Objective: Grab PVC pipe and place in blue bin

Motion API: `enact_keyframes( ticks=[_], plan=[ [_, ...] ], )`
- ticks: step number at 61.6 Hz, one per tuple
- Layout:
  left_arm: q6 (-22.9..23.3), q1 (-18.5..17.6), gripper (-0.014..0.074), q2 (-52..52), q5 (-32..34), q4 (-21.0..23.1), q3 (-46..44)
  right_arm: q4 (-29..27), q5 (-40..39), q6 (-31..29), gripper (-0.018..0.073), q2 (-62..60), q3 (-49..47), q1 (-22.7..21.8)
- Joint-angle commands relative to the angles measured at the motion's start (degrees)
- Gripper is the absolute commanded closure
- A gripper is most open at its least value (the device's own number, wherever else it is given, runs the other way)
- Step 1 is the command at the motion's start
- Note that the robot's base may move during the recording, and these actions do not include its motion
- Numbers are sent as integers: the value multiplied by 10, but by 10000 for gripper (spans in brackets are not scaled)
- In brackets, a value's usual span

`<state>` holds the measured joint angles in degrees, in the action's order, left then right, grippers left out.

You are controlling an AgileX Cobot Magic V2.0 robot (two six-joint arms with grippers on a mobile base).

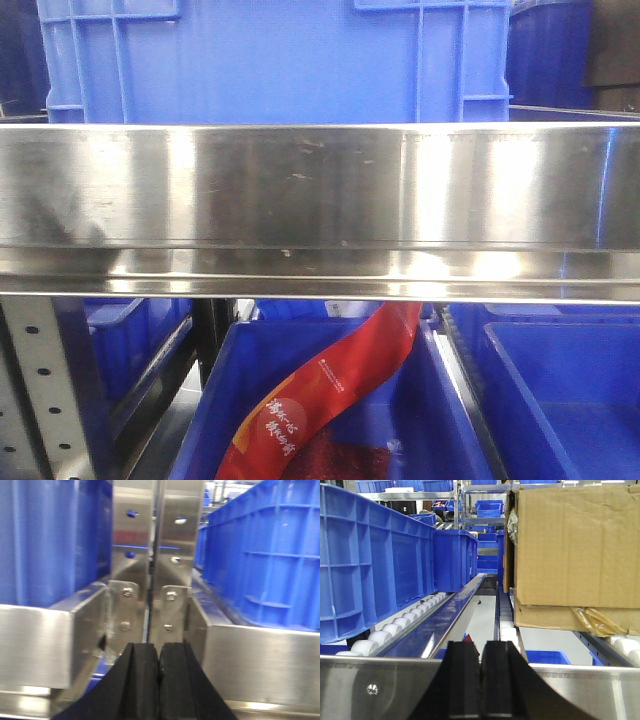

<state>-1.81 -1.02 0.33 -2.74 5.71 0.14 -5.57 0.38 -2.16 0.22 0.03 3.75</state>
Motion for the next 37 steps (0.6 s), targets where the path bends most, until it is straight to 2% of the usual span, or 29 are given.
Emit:
enact_keyframes(
  ticks=[1,37],
  plan=[
    [15,-13,707,-3,3,-3,-1,5,-13,-4,727,-2,0,-3],
    [15,-16,707,-3,5,-3,-1,5,-13,-4,727,-2,0,-3]
  ],
)
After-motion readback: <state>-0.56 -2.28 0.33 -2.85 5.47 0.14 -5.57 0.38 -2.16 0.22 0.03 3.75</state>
